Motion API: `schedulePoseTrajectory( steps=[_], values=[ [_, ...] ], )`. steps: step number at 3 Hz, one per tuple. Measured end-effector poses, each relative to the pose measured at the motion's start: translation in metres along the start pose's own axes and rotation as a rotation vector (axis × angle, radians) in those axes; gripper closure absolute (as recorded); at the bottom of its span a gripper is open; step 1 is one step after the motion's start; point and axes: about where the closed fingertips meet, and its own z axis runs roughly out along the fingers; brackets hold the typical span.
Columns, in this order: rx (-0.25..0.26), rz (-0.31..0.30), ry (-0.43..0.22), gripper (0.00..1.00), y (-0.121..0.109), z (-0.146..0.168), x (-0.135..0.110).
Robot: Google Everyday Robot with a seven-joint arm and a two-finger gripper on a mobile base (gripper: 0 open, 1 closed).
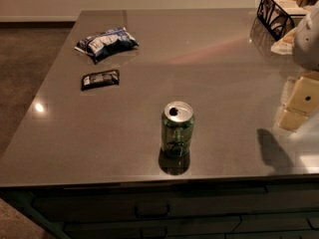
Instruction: Move green can near rxbar chocolate
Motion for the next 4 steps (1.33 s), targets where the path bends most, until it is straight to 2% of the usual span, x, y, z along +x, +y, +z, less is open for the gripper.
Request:
schedulePoseTrajectory(
  steps=[1, 2, 4],
  values=[
    [0.0, -0.001, -0.007, 0.0, 0.0, -0.001, -0.001],
    [-0.042, -0.026, -0.069, 0.0, 0.009, 0.011, -0.022],
    [-0.072, -0.078, -0.221, 0.0, 0.047, 0.052, -0.088]
  ],
)
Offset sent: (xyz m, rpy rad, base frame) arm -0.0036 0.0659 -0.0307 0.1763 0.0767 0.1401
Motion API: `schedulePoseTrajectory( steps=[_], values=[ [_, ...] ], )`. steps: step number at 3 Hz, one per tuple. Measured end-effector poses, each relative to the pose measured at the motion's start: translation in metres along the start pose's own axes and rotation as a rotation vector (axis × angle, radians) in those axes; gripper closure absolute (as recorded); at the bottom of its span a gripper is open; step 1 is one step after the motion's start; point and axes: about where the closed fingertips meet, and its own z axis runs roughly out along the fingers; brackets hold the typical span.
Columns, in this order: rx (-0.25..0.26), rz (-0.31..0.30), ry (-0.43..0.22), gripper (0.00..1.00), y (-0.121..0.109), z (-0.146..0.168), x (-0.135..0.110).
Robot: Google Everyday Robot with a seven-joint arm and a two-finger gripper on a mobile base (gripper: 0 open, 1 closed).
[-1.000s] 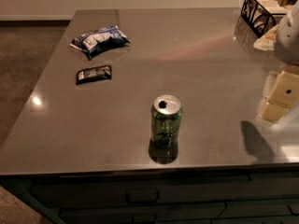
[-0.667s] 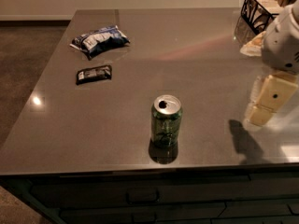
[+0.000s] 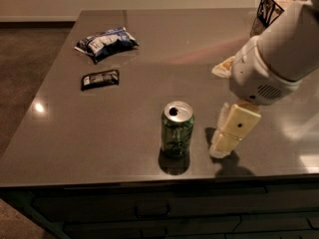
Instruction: Move green can near rxbar chocolate
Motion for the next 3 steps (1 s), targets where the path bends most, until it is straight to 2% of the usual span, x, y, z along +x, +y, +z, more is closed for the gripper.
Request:
schedulePoseTrajectory(
  steps=[1, 2, 3],
  values=[
    [-0.021, -0.004, -0.088, 0.0, 0.01, 0.026, -0.03],
    [-0.048, 0.003, -0.152, 0.0, 0.015, 0.04, -0.049],
    [-0.082, 0.016, -0.188, 0.18, 0.019, 0.048, -0.06]
  ],
)
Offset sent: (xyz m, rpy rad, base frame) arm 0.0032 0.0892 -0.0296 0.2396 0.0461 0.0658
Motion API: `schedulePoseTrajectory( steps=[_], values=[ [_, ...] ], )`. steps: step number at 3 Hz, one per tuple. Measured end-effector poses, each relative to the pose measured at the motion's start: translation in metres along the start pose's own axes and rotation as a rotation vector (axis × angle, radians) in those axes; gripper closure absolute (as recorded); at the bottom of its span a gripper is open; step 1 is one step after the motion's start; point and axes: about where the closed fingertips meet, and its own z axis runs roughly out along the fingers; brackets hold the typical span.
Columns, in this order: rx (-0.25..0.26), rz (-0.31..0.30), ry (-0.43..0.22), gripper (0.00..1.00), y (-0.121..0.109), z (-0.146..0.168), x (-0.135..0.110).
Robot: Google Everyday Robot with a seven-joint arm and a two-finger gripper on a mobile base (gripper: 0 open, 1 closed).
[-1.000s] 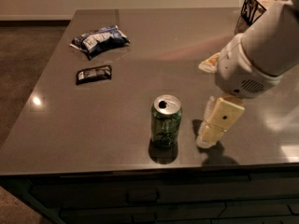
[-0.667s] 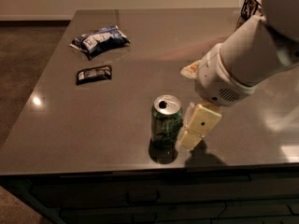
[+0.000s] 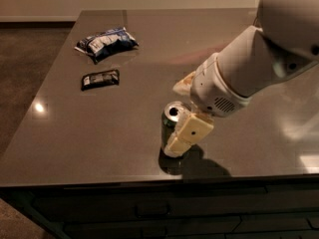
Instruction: Move green can near rxbar chocolate
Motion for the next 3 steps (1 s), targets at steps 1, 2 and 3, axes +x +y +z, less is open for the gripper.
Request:
schedulePoseTrajectory(
  steps=[1, 2, 3],
  values=[
    [-0.017, 0.011, -0.017, 0.41, -0.002, 0.004, -0.002],
    [-0.031, 0.012, -0.023, 0.64, -0.006, 0.005, -0.007],
    [-0.028, 0.018, -0.033, 0.88, -0.023, 0.009, -0.029]
  ],
)
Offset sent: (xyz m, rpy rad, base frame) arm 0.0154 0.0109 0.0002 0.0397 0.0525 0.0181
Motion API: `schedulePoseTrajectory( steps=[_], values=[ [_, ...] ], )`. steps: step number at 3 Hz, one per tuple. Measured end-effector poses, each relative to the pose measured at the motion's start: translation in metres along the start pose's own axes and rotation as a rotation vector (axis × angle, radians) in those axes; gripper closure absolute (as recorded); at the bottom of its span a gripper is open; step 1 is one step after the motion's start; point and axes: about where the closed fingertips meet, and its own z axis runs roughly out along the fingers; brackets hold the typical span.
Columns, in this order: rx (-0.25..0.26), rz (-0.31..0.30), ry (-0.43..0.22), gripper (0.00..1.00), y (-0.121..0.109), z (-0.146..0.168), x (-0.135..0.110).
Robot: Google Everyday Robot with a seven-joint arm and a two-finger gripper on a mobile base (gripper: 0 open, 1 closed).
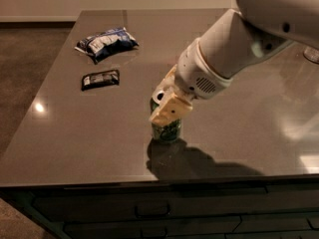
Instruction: Move green can near rxbar chocolate
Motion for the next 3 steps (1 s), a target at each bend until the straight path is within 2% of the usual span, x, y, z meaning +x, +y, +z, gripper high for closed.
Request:
schedulePoseTrajectory(
  steps=[1, 2, 3],
  values=[
    [0.031, 0.024, -0.03, 1.0, -0.026, 0.008, -0.034],
    [0.055, 0.054, -0.068, 1.0, -0.055, 0.022, -0.066],
    [0.072, 0.082, -0.086, 1.0, -0.082, 0.044, -0.087]
  ],
)
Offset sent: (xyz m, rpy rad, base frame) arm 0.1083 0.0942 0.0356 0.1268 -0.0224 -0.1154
